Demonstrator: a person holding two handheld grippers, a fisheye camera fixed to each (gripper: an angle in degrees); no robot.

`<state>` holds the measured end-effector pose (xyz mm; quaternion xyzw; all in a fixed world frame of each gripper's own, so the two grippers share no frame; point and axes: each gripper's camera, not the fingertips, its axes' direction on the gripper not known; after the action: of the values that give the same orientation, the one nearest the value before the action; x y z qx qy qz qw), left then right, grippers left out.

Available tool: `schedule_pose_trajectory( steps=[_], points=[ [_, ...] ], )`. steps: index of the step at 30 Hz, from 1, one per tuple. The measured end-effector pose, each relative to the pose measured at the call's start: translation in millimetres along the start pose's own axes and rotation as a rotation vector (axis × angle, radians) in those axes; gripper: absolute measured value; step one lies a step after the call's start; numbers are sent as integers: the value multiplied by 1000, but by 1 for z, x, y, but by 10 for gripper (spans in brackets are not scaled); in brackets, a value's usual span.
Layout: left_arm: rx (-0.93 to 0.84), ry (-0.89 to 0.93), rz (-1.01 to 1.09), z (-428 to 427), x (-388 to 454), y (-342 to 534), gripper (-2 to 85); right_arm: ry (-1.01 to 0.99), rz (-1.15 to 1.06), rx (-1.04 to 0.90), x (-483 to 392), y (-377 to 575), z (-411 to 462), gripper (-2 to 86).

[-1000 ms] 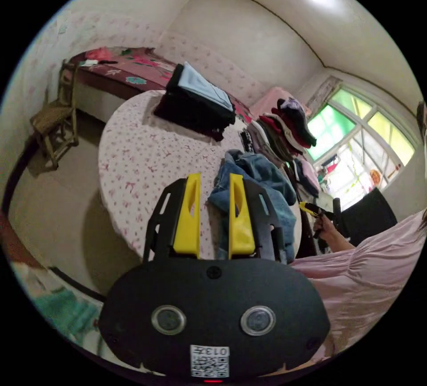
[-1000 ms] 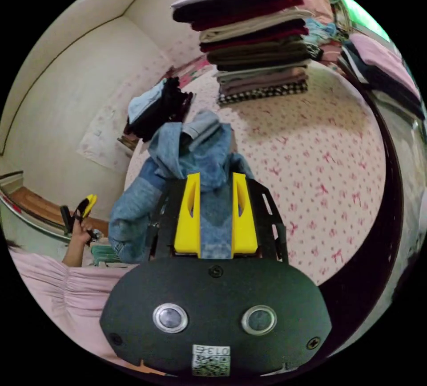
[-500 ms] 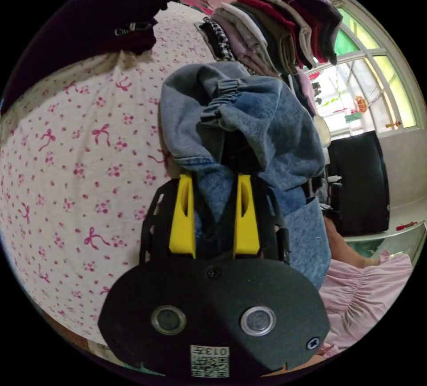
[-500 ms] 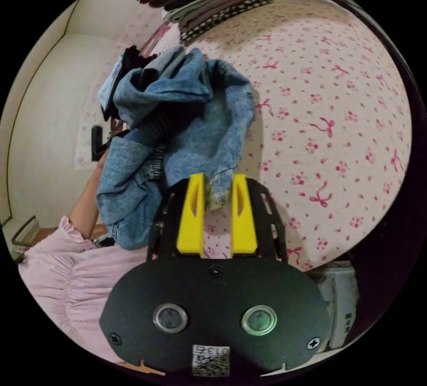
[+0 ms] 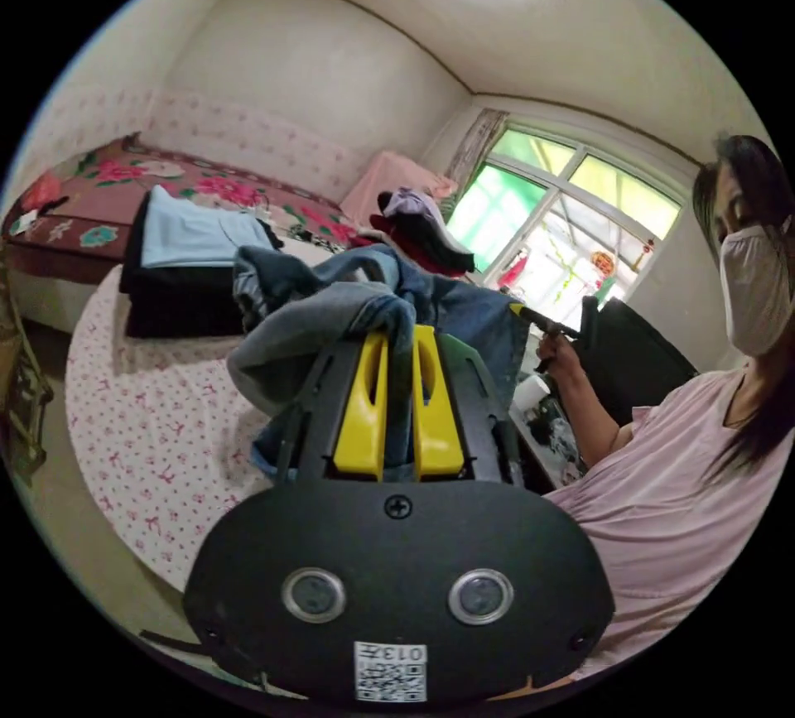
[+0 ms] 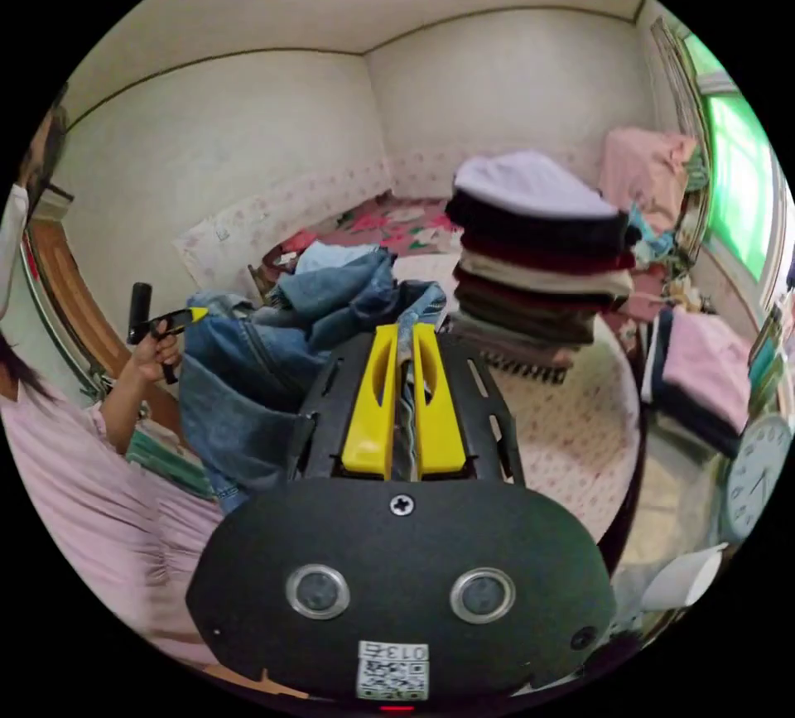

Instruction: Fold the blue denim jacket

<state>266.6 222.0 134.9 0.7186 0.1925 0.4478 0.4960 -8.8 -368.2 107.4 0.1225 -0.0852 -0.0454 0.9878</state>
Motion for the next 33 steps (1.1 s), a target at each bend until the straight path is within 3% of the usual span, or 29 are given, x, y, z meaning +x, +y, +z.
schedule_pose_trajectory(
  steps=[4,7,11,16,21,23,26,30,33],
  points=[
    [90,-158,-224,-12,-25,47,57,133,-63,-12,19,-43,30,43],
    [5,-266,-435,6,-66,94,61,41,61,-78,45,-41,66,60],
    [-13,-370,-546,-7,-99,145,47,-11,173,-141,52,7,90,80],
    [35,-336,-681,-35,-133,181,82,-146,328,-446,40,129,116,129],
    [-109,-239,-625,-9,-149,183,138,-305,456,-600,10,216,108,155],
    [-280,-256,-554,24,-151,178,130,-330,423,-664,-10,228,111,155],
    [-333,-318,-550,39,-159,175,78,-250,380,-702,-31,230,120,106],
    [-341,-240,-550,39,-160,160,40,-252,399,-597,-18,202,106,65],
    [-322,-137,-352,25,-121,124,27,-219,232,-357,-19,150,47,45]
  ],
)
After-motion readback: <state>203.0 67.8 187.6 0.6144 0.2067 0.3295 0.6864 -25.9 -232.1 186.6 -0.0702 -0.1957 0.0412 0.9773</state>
